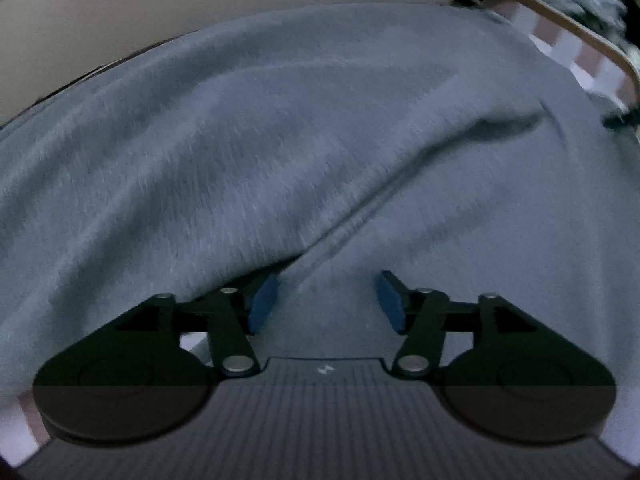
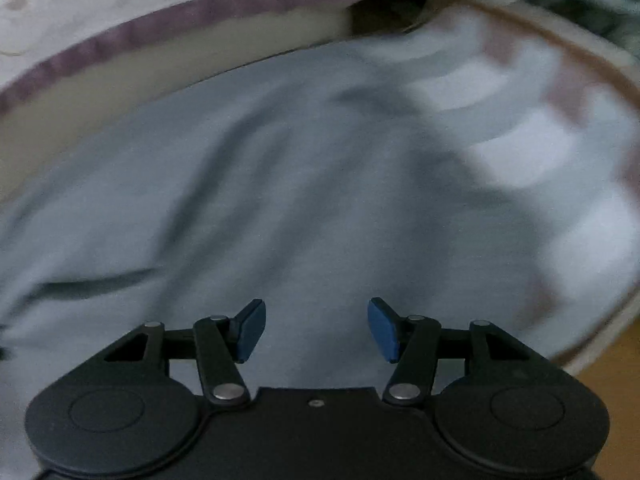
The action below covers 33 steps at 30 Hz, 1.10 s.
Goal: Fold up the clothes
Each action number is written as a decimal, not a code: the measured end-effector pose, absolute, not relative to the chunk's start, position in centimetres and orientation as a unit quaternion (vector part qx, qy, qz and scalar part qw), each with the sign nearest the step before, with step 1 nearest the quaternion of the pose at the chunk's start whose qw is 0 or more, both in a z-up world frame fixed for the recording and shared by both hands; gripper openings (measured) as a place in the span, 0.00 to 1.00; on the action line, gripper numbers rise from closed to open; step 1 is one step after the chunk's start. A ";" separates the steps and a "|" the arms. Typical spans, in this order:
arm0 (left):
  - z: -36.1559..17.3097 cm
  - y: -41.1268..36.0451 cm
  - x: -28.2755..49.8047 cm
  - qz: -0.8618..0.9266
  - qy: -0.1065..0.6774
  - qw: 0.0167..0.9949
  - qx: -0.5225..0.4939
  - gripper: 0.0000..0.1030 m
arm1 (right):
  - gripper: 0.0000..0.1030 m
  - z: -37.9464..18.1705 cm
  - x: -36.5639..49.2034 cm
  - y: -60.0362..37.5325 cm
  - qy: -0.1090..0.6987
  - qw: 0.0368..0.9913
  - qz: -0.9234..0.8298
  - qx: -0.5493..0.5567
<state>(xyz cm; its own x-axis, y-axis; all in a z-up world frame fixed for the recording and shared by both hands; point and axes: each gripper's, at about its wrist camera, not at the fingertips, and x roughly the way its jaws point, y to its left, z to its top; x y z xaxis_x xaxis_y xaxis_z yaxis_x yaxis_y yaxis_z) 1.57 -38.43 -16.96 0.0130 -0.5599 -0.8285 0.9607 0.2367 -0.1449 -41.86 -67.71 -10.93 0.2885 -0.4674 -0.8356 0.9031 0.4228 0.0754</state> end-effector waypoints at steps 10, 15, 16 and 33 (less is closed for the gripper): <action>-15.1 -38.3 0.5 -0.515 0.376 0.736 0.227 0.02 | 0.65 -14.3 -49.5 -71.3 0.281 0.701 -0.516 0.404; -17.0 -36.9 2.3 -0.474 0.439 0.748 0.150 0.02 | 0.65 -15.5 -49.4 -72.2 0.281 0.684 -0.519 0.429; -17.4 -37.1 2.0 -0.473 0.437 0.748 0.162 0.02 | 0.65 -15.4 -49.2 -72.2 0.277 0.682 -0.523 0.430; -18.0 -36.8 2.8 -0.463 0.470 0.742 0.119 0.03 | 0.31 -16.7 -50.7 -74.6 0.215 0.695 -0.559 0.397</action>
<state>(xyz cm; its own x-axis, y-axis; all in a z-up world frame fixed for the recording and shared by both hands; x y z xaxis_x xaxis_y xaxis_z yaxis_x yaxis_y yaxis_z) 2.76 -36.77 -18.03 0.1296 -0.5741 -0.8084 0.7989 0.5434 -0.2578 -50.69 -74.60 -16.68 0.2820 -0.6071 -0.7429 0.9482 0.0586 0.3121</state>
